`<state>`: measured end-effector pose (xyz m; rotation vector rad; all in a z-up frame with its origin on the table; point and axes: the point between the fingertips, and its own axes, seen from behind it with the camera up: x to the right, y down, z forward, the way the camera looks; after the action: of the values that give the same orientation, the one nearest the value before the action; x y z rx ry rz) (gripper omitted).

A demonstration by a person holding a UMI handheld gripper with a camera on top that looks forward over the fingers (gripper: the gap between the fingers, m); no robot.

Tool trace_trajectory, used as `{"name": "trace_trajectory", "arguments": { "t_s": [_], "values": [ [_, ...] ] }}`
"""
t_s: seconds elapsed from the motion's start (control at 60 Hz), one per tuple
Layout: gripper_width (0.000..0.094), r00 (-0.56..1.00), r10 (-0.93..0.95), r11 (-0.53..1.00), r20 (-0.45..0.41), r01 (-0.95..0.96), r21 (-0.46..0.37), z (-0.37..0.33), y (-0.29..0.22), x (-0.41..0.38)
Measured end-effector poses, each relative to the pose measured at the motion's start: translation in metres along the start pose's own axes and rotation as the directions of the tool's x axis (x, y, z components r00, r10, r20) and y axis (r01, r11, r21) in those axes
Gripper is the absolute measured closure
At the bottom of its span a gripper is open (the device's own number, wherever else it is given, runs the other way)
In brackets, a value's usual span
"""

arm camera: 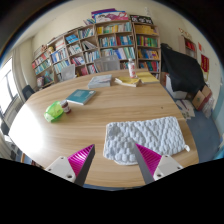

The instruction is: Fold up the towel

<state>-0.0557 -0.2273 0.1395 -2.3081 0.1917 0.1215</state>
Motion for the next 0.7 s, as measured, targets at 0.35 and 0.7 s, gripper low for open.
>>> {"name": "trace_trajectory", "arguments": {
  "t_s": [0.35, 0.7],
  "values": [
    [0.0143, 0.972, -0.231, 0.960, 0.032, 0.233, -0.156, 0.144, 0.032, -0.014],
    [0.0880, 0.950, -0.252, 0.962, -0.184, 0.225, -0.157, 0.174, 0.048, 0.028]
  ]
}}
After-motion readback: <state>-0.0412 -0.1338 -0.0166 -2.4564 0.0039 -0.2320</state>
